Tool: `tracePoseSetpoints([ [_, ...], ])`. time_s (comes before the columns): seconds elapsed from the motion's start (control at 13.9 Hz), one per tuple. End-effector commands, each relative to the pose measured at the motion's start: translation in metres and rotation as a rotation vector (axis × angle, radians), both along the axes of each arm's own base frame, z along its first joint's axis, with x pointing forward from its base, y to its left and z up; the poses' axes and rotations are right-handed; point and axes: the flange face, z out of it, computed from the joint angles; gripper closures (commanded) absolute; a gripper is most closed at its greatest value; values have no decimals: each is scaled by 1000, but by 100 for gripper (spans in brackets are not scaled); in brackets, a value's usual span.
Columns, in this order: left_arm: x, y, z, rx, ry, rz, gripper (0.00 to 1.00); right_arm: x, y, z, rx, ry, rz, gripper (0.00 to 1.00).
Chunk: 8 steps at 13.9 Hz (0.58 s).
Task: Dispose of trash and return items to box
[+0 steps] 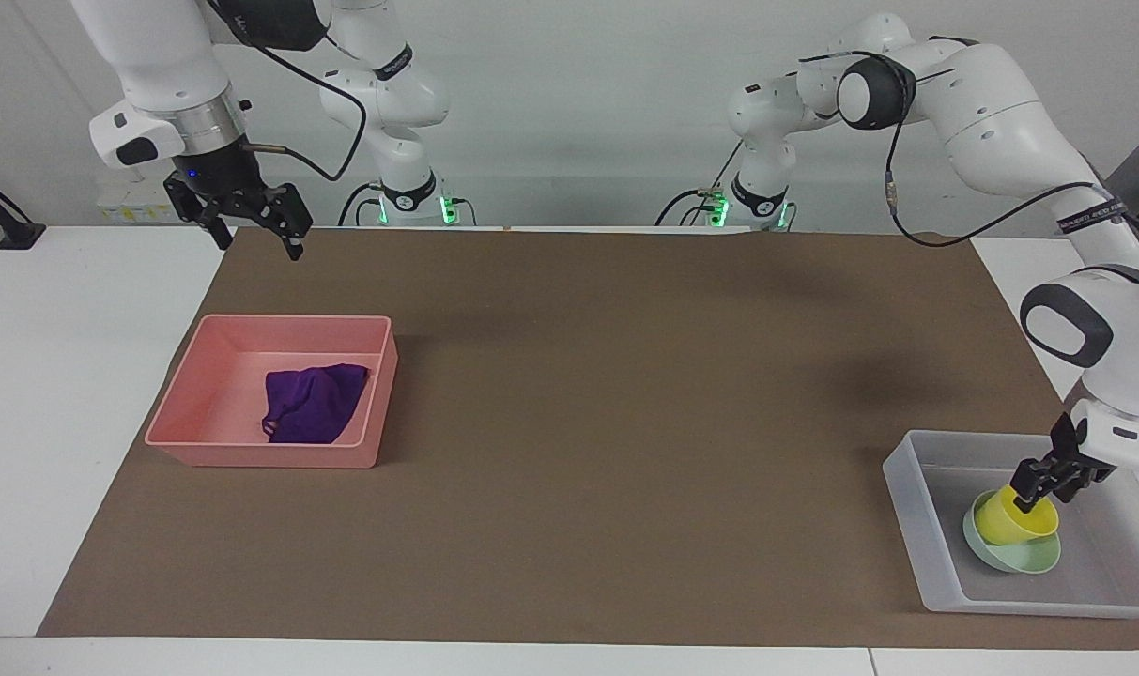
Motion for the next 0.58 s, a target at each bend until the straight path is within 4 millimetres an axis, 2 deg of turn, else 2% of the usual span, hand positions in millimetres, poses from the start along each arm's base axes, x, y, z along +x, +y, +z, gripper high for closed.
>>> tracePoseSetpoints([
  [0.0,-9,-25,38,11,3,-59,8,-2,-3,2,4,16,22,0],
  [0.22,-30,-70,60,6,24,-123,0,-7,0,-2,4,24,29,0],
  [0.36,-57,-96,70,0,41,-160,0,-13,5,-10,1,22,36,0],
  [0.5,-81,-113,86,5,48,-224,0,-13,7,-9,1,19,38,0],
])
